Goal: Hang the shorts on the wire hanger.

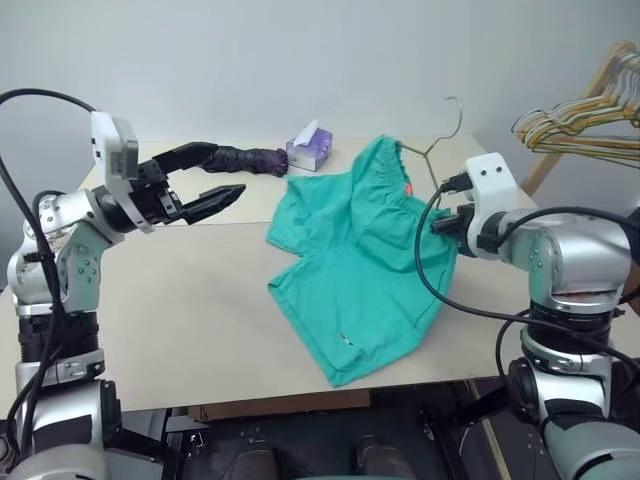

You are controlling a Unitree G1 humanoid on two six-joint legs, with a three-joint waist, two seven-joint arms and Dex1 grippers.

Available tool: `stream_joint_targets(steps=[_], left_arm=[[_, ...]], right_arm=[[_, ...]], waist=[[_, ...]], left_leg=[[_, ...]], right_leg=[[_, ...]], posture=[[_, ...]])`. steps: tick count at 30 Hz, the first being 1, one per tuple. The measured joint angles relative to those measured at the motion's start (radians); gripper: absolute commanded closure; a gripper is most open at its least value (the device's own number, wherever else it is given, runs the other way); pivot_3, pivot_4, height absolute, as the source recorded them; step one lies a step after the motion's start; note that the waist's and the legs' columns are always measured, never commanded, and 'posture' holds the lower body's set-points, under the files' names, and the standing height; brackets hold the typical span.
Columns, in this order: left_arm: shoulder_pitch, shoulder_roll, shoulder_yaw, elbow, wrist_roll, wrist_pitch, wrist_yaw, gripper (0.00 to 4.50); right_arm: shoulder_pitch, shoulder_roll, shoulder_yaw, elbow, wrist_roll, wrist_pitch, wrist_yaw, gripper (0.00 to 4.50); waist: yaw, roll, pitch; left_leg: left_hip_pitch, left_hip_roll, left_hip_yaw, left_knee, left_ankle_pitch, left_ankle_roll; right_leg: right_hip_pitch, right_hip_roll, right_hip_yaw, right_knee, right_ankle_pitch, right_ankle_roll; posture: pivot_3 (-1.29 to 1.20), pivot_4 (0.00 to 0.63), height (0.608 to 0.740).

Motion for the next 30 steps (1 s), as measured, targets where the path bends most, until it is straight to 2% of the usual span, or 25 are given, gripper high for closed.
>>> stream_joint_targets(steps=[3, 6, 14, 20, 23, 27, 30], left_arm=[[0.018, -0.010, -0.006, -0.046, -0.019, 0.016, 0.012, 0.00], [0.054, -0.021, -0.015, -0.089, -0.053, 0.045, 0.013, 0.00], [0.064, -0.060, -0.048, -0.104, -0.142, 0.089, -0.033, 0.00], [0.043, -0.079, -0.087, -0.118, -0.161, 0.107, -0.039, 0.00], [0.043, -0.086, -0.086, -0.130, -0.180, 0.116, -0.033, 0.00], [0.059, -0.086, -0.087, -0.153, -0.188, 0.125, -0.030, 0.00], [0.067, -0.091, -0.088, -0.154, -0.195, 0.129, -0.026, 0.00]], right_arm=[[-0.039, 0.050, -0.049, 0.089, -0.067, 0.000, -0.125, 4.43], [-0.099, 0.093, -0.171, 0.174, -0.146, 0.000, -0.252, 4.43], [-0.161, 0.104, -0.413, 0.275, -0.292, -0.003, -0.492, 4.43], [-0.271, 0.139, -0.510, 0.309, -0.323, -0.076, -0.624, 4.43], [-0.316, 0.129, -0.544, 0.349, -0.328, -0.146, -0.678, 4.43], [-0.408, 0.071, -0.618, 0.521, -0.321, -0.262, -0.785, 4.43], [-0.456, 0.009, -0.629, 0.662, -0.299, -0.353, -0.843, 4.43]], waist=[[-0.014, 0.000, 0.000], [-0.027, 0.000, 0.000], [-0.050, 0.004, -0.001], [-0.092, 0.011, -0.002], [-0.108, 0.011, -0.002], [-0.117, 0.012, -0.001], [-0.119, 0.015, 0.000]], left_leg=[[0.000, 0.000, 0.000, 0.000, 0.000, 0.000], [-0.001, 0.000, 0.000, -0.001, 0.000, 0.000], [0.000, 0.000, 0.000, -0.002, 0.000, 0.000], [0.001, -0.001, -0.001, -0.003, 0.000, 0.000], [0.002, -0.001, -0.001, -0.005, 0.000, 0.000], [0.002, -0.002, -0.001, -0.006, 0.000, 0.000], [0.003, -0.003, -0.001, -0.007, 0.000, 0.001]], right_leg=[[0.000, 0.000, 0.000, 0.000, 0.000, 0.000], [-0.001, 0.000, 0.000, 0.000, 0.000, 0.000], [0.000, -0.001, 0.001, -0.001, 0.000, 0.000], [0.000, -0.001, 0.002, -0.001, 0.000, 0.000], [0.000, -0.001, 0.002, -0.002, 0.000, 0.000], [0.001, -0.002, 0.002, -0.003, 0.000, 0.000], [0.001, -0.002, 0.003, -0.004, 0.000, 0.000]], posture=[[-0.07, 0.000, 0.740], [-0.08, 0.000, 0.740], [-0.10, 0.000, 0.740], [-0.09, 0.000, 0.740], [-0.10, 0.000, 0.740], [-0.09, 0.000, 0.740], [-0.08, 0.000, 0.740]])
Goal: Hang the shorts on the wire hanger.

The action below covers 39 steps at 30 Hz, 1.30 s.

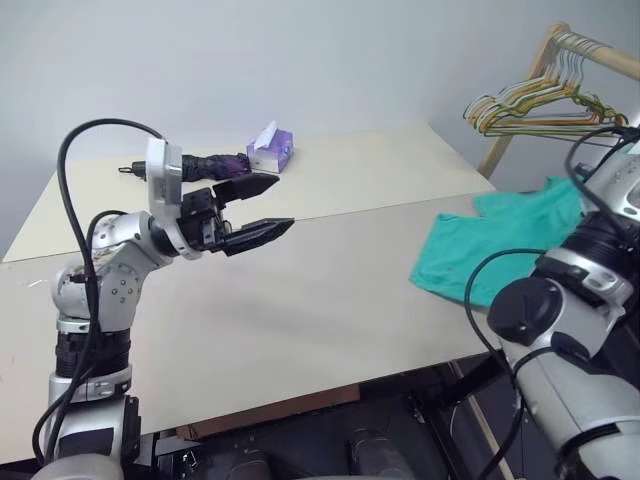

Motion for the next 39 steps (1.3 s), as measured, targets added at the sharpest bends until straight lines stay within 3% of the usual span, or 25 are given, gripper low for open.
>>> stream_joint_targets(steps=[6, 10, 18, 32, 39], left_arm=[[0.002, -0.015, 0.003, -0.021, -0.048, 0.018, 0.017, 0.00], [0.010, -0.016, 0.003, -0.037, -0.055, 0.020, 0.023, 0.00], [-0.008, -0.024, -0.005, -0.020, -0.054, 0.018, 0.008, 0.00], [-0.035, -0.063, -0.041, -0.002, -0.067, 0.020, -0.048, 0.00], [-0.032, -0.066, -0.045, -0.001, -0.055, 0.018, -0.049, 0.00]], right_arm=[[-0.109, -0.126, -0.012, 0.247, 0.069, -0.132, -0.085, 4.43], [-0.136, -0.187, -0.088, 0.340, 0.141, -0.147, -0.137, 4.43], [-0.142, -0.254, -0.189, 0.369, 0.247, -0.142, -0.229, 4.43], [-0.139, -0.428, -0.195, 0.504, 0.353, -0.141, -0.236, 4.43], [-0.139, -0.448, -0.216, 0.567, 0.406, -0.141, -0.262, 4.43]], waist=[[0.002, 0.003, 0.000], [0.004, 0.004, 0.000], [0.001, 0.008, 0.001], [-0.021, 0.010, 0.000], [-0.028, 0.010, 0.000]], left_leg=[[0.001, -0.001, 0.001, -0.005, 0.001, 0.001], [0.002, -0.001, 0.002, -0.005, 0.001, 0.001], [0.002, -0.001, 0.002, -0.005, 0.001, 0.002], [0.003, -0.001, 0.003, -0.006, 0.001, 0.002], [0.008, -0.001, 0.005, -0.007, 0.001, 0.002]], right_leg=[[0.000, 0.000, 0.001, -0.003, 0.000, 0.000], [0.000, 0.000, 0.002, -0.003, 0.000, 0.000], [0.000, 0.000, 0.002, -0.003, 0.000, 0.000], [0.001, 0.000, 0.004, -0.004, 0.000, 0.000], [0.005, 0.000, 0.006, -0.004, 0.000, 0.001]], posture=[[-0.08, 0.000, 0.740], [-0.10, 0.000, 0.740], [-0.14, 0.000, 0.740], [-0.14, 0.000, 0.740], [-0.15, 0.000, 0.740]])
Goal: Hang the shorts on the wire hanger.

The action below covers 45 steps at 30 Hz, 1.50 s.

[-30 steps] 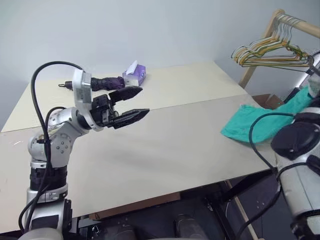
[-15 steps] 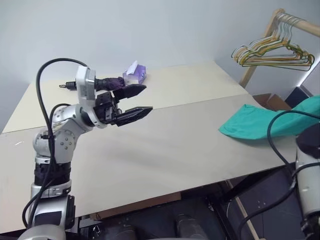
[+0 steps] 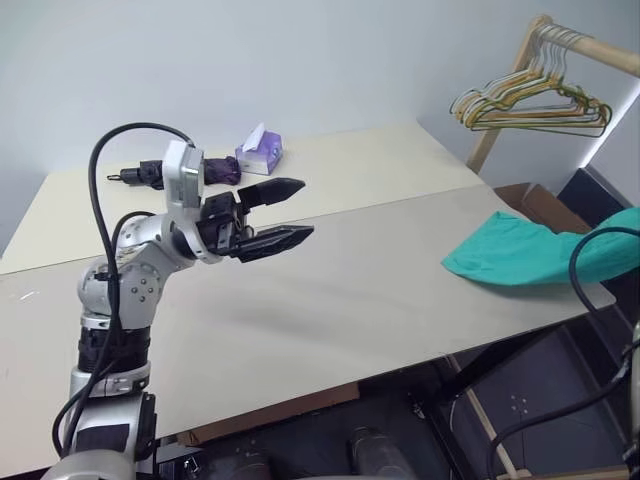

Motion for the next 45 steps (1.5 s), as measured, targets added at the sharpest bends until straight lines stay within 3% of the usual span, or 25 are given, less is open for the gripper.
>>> stream_joint_targets(steps=[6, 19, 23, 32, 40, 45], left_arm=[[-0.001, -0.013, 0.006, 0.004, -0.028, 0.003, -0.022, 0.00], [-0.027, -0.024, 0.033, 0.011, -0.079, 0.003, -0.021, 0.00], [-0.015, -0.026, 0.038, 0.005, -0.075, -0.003, 0.010, 0.00], [-0.002, -0.028, 0.042, 0.002, -0.045, -0.021, 0.075, 0.00], [0.044, -0.001, 0.044, 0.006, 0.003, -0.021, 0.120, 0.00], [0.156, 0.084, 0.042, 0.009, 0.100, -0.020, 0.158, 0.00]], right_arm=[[0.031, 0.008, 0.046, 0.005, 0.024, -0.009, -0.006, 4.43], [0.118, 0.068, 0.137, -0.071, 0.032, 0.002, 0.002, 0.04], [0.136, 0.099, 0.236, -0.148, -0.009, 0.005, -0.003, 0.04], [0.205, 0.116, 0.671, -0.330, -0.264, -0.025, 0.033, 0.04], [0.366, 0.166, 0.902, -0.657, -0.280, -0.238, 0.386, 0.04], [0.541, 0.190, 1.035, -0.827, -0.245, -0.280, 0.697, 0.04]], waist=[[-0.002, 0.000, 0.000], [-0.008, 0.001, 0.000], [-0.008, 0.002, 0.000], [-0.006, 0.002, 0.000], [-0.008, 0.002, -0.001], [0.020, 0.001, -0.001]], left_leg=[[0.007, 0.000, -0.001, -0.001, -0.001, 0.002], [0.007, -0.001, 0.000, -0.001, -0.001, 0.002], [0.008, -0.001, 0.000, -0.001, -0.001, 0.002], [0.008, -0.001, 0.001, -0.001, -0.001, 0.002], [0.010, -0.001, 0.001, -0.001, -0.001, 0.002], [0.009, -0.001, 0.001, -0.001, -0.001, 0.002]], right_leg=[[0.011, 0.001, 0.000, -0.005, 0.000, 0.001], [0.011, 0.001, 0.003, -0.006, 0.000, 0.003], [0.011, 0.001, 0.004, -0.006, 0.000, 0.003], [0.010, 0.001, 0.005, -0.006, 0.001, 0.004], [0.011, 0.001, 0.006, -0.005, 0.001, 0.004], [0.010, 0.001, 0.006, -0.005, 0.001, 0.005]], posture=[[-0.15, 0.000, 0.740], [-0.12, 0.000, 0.740], [-0.11, 0.000, 0.740], [-0.10, 0.000, 0.740], [-0.04, 0.000, 0.740], [0.02, 0.000, 0.740]])
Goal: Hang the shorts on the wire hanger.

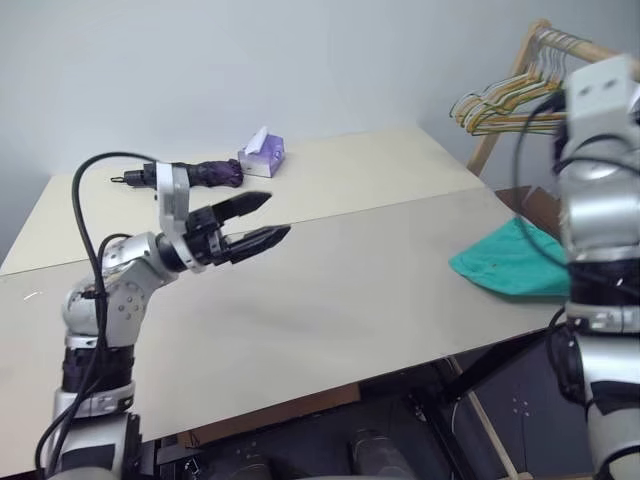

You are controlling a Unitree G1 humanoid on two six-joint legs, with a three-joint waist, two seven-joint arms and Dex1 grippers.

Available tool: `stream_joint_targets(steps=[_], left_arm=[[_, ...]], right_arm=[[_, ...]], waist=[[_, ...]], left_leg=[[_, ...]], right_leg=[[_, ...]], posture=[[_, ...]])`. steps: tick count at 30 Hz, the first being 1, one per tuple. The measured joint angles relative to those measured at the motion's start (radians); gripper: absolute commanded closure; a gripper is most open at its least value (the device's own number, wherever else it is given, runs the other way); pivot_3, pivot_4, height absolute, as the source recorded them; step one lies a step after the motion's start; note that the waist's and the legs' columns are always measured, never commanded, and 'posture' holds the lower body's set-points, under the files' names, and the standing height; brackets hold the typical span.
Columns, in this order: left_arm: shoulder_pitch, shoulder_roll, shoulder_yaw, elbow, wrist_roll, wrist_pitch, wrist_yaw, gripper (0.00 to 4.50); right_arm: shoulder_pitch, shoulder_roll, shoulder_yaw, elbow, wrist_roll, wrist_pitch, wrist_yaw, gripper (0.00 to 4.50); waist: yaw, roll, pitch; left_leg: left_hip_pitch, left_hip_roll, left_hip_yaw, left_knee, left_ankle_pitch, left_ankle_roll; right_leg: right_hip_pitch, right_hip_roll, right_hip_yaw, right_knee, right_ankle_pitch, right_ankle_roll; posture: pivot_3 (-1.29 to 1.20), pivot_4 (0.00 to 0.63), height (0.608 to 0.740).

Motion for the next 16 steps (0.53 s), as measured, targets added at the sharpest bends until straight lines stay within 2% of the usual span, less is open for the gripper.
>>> stream_joint_targets(steps=[3, 6, 13, 16], left_arm=[[0.039, 0.030, -0.001, -0.009, 0.032, 0.003, 0.022, 0.00], [0.085, 0.070, 0.001, -0.027, 0.065, 0.008, 0.044, 0.00], [0.134, 0.068, 0.000, -0.075, 0.077, 0.028, 0.089, 0.00], [0.143, 0.067, -0.001, -0.083, 0.100, 0.028, 0.113, 0.00]], right_arm=[[0.100, -0.009, 0.091, -0.114, 0.034, -0.005, 0.190, 0.04], [0.185, -0.031, 0.172, -0.176, 0.032, -0.053, 0.311, 0.04], [0.261, -0.027, 0.268, -0.176, -0.032, -0.124, 0.410, 0.04], [0.304, -0.011, 0.297, -0.176, -0.061, -0.127, 0.420, 0.04]], waist=[[0.037, 0.000, 0.000], [0.074, -0.002, 0.001], [0.157, -0.009, 0.001], [0.175, -0.010, 0.001]], left_leg=[[0.000, 0.000, 0.000, 0.000, 0.000, 0.000], [-0.001, 0.000, 0.001, 0.000, 0.000, 0.000], [-0.002, 0.000, 0.001, 0.001, 0.000, 0.000], [-0.002, 0.000, 0.002, 0.001, 0.000, 0.000]], right_leg=[[0.000, 0.000, -0.001, -0.001, 0.000, 0.000], [-0.001, 0.000, -0.001, -0.001, 0.000, 0.000], [-0.001, 0.000, -0.001, -0.001, 0.000, 0.000], [-0.002, 0.000, -0.001, -0.002, 0.000, 0.000]], posture=[[0.06, 0.000, 0.740], [0.08, 0.000, 0.740], [0.12, 0.000, 0.740], [0.13, 0.000, 0.740]])
